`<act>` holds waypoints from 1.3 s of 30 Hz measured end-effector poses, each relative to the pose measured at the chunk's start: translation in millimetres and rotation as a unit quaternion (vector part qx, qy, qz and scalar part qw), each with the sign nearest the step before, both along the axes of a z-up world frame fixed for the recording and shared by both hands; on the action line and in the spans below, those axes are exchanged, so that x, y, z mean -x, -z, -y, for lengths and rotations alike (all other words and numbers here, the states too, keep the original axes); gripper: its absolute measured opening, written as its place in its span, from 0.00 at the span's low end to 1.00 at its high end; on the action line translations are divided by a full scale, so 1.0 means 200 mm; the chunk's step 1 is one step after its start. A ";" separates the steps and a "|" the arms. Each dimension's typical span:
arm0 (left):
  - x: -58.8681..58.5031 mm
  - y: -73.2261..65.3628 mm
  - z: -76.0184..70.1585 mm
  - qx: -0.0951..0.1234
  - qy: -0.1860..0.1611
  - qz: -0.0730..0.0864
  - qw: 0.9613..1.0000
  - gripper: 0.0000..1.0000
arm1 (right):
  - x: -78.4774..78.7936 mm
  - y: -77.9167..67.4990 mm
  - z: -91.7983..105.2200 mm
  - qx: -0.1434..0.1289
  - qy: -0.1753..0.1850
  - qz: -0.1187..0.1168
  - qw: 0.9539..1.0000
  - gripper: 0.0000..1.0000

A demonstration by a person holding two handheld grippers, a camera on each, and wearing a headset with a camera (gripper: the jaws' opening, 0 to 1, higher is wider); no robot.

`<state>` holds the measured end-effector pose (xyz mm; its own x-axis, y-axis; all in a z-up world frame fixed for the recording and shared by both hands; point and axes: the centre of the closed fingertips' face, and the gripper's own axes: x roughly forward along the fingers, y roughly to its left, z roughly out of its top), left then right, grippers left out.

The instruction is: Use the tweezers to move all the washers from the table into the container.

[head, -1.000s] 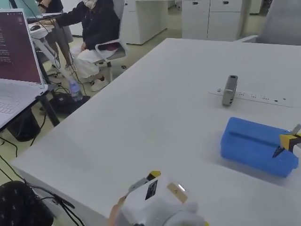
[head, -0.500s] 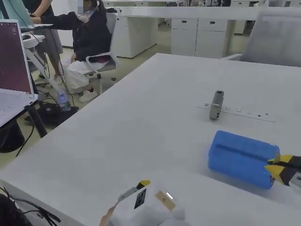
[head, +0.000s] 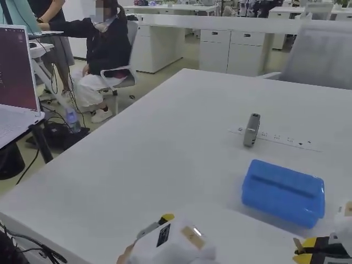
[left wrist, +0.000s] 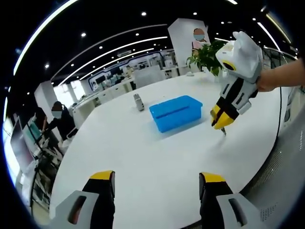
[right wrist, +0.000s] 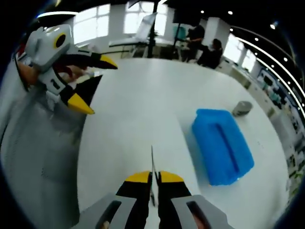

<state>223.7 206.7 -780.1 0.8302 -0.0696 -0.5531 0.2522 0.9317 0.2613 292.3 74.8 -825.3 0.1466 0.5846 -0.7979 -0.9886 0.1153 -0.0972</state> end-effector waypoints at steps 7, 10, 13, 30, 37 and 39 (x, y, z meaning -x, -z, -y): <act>0.00 0.00 0.00 -0.001 -0.002 -0.001 1.000 0.73 | 0.03 0.12 -0.10 0.033 -0.062 0.010 0.997 0.01; 0.00 0.00 -0.01 -0.001 -0.003 -0.001 1.000 0.73 | 0.04 0.16 -0.12 0.039 -0.076 0.006 0.996 0.01; 0.00 0.00 0.00 -0.002 -0.002 -0.002 1.000 0.73 | 0.05 0.18 -0.14 0.049 -0.090 0.006 0.995 0.02; 0.00 0.00 -0.01 -0.007 -0.002 -0.004 1.000 0.73 | 0.07 0.09 -0.12 0.019 -0.032 -0.010 0.999 0.16; 0.00 -0.01 -0.01 -0.005 -0.003 0.003 1.000 0.73 | 0.12 -0.18 0.14 -0.099 0.155 -0.023 0.983 0.27; 0.00 -0.02 0.00 0.003 -0.002 0.011 1.000 0.74 | 0.14 -0.25 0.26 -0.132 0.215 -0.022 0.967 0.30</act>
